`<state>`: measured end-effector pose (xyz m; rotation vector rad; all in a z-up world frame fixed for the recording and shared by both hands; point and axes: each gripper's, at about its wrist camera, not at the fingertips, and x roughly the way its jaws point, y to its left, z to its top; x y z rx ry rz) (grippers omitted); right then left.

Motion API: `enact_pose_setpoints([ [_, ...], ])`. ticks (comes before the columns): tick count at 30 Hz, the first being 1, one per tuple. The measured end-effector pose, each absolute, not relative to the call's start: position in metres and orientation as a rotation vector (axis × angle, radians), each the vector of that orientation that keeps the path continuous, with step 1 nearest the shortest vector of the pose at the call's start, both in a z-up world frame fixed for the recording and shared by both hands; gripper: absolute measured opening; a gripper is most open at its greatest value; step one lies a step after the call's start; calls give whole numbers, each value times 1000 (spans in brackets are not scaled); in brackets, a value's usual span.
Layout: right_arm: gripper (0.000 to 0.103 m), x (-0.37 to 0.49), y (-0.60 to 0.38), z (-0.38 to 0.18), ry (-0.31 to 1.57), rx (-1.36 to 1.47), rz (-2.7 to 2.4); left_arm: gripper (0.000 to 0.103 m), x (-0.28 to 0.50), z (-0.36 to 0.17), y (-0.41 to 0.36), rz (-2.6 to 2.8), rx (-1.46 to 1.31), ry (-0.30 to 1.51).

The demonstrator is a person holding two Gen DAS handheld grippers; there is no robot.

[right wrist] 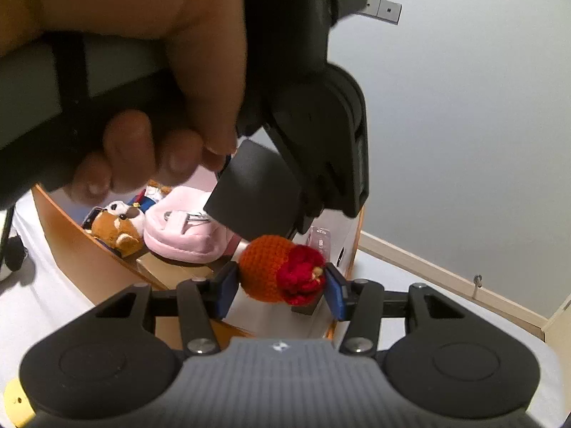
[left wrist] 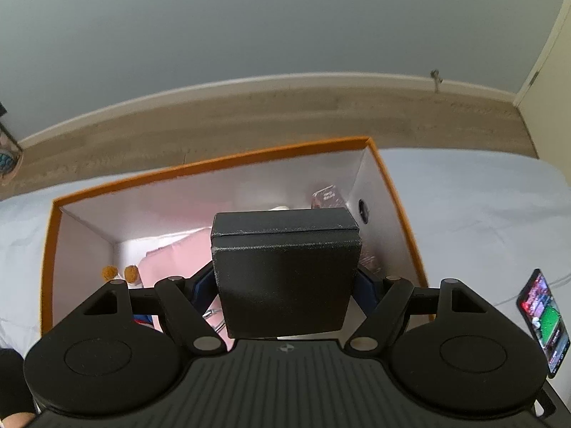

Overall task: Organize objects
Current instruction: 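Lower both items into the orange box and open both grippers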

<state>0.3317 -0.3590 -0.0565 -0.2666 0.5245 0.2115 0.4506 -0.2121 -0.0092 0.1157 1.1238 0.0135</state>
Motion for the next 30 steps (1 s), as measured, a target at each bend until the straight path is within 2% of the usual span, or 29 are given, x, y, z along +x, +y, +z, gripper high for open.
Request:
enact_pose_setpoints([
  [18,53,349,-358,-56,650,-259,267,87,507,-37,-238,-10,279,1297],
  [30,56,356,-348,-60,681,-236,295,91,521,-44,-221,-35,193,1346],
])
